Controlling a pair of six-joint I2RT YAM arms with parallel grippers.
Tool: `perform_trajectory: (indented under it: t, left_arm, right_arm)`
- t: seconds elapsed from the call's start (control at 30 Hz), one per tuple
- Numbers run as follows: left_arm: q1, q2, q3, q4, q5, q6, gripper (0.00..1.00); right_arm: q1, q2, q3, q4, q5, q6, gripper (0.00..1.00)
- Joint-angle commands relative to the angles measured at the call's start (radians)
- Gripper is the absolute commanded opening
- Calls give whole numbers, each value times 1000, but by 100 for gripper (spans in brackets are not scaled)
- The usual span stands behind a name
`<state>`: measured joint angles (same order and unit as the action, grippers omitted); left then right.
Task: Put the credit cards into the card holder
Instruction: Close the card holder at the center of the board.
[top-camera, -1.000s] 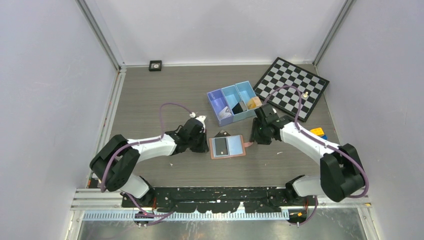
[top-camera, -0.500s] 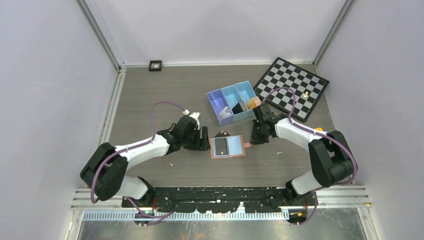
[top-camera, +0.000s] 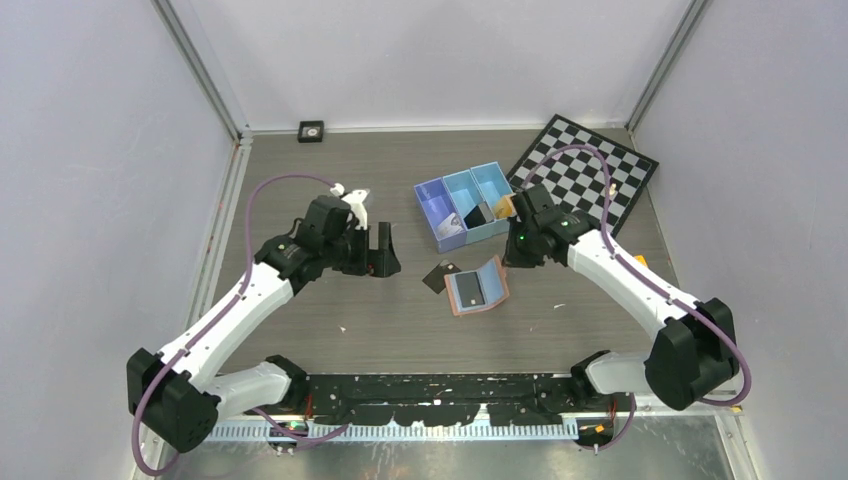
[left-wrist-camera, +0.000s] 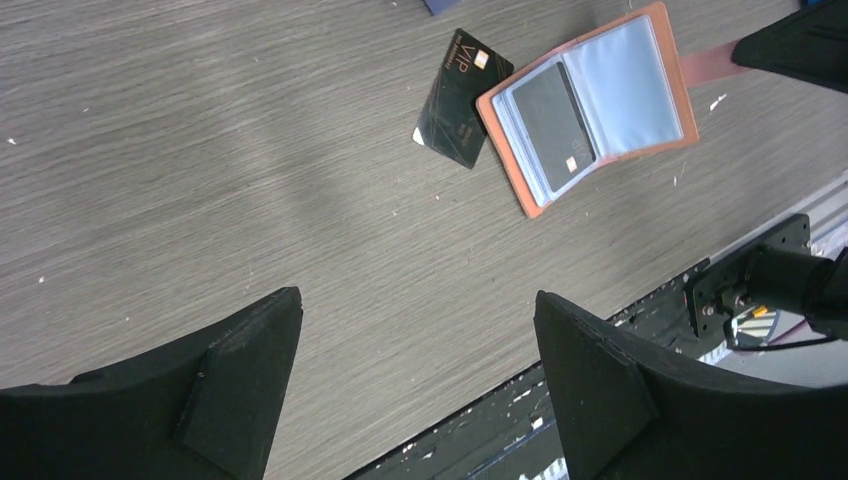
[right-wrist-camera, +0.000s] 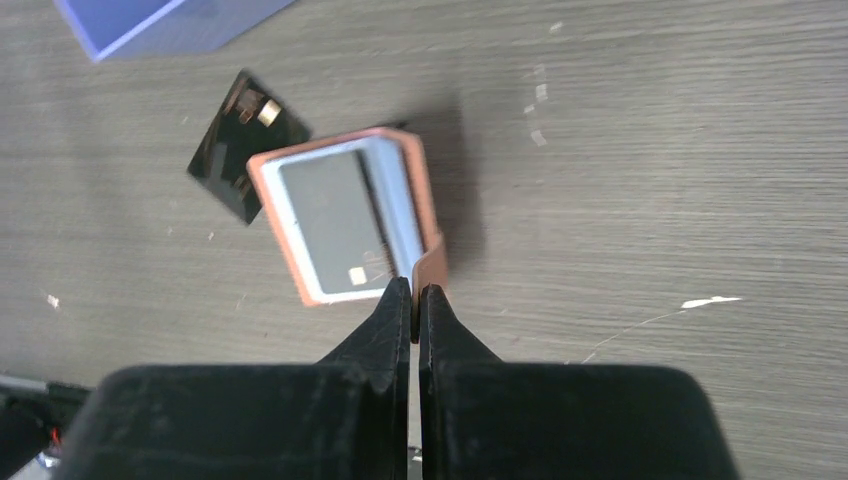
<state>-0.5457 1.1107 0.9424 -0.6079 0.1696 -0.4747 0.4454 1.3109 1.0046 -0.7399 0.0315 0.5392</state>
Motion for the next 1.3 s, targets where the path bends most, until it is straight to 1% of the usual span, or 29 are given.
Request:
perform_trajectory:
  t: [0.0,0.1,0.23,0.33,0.4,0.5,0.53,0.63,0.67,0.73,0.83,0.93,1.0,1.1,1.27]
  left_arm:
    - [9,-18,43,-124,52,83,89]
    - [10,-15,10,-86,64,55,89]
    - [10,-11,-58,4,96,-18,89]
    - [11,-3,-97,54,75,-55,88]
    - [11,-5,-122,87,61,-82,88]
    - [10,-16,-156,143,57,-120,88]
    - [10,-17,-168,161,59,-130,88]
    - [8,-7,-193,211,73,-162,88]
    - [6,0,-202,239,81,-174,88]
    - [-2,21,-211,271,96,-195,88]
    - [-18,57,-218,336,122,-220,87]
    - [-49,97,-215,398,135,-237,86]
    - [-68,132,-209,431,138,-248,86]
    - [-89,195,-196,479,152,-265,86]
    - [-109,281,-167,554,168,-284,85]
  right_arm:
    - [127,13,55,-21,-8,57,2]
    - [239,52,57,55,3,142,4]
    - [384,153,47,209,-17,230,6]
    - [439,261,66,301,-95,251,11]
    - [450,306,74,359,-173,243,15]
    - [450,283,61,404,-231,229,34]
    - [450,252,56,401,-228,216,42]
    - [444,135,42,346,-157,175,55]
    - [435,101,38,315,-131,162,57]
    - [395,35,28,242,-115,142,59]
    - [289,-34,-10,175,-129,120,59]
    - [176,-84,-71,145,-159,95,60]
    - [96,-103,-113,146,-210,80,60]
    - [9,-100,-162,166,-290,58,57]
    - [-60,-56,-229,259,-423,64,54]
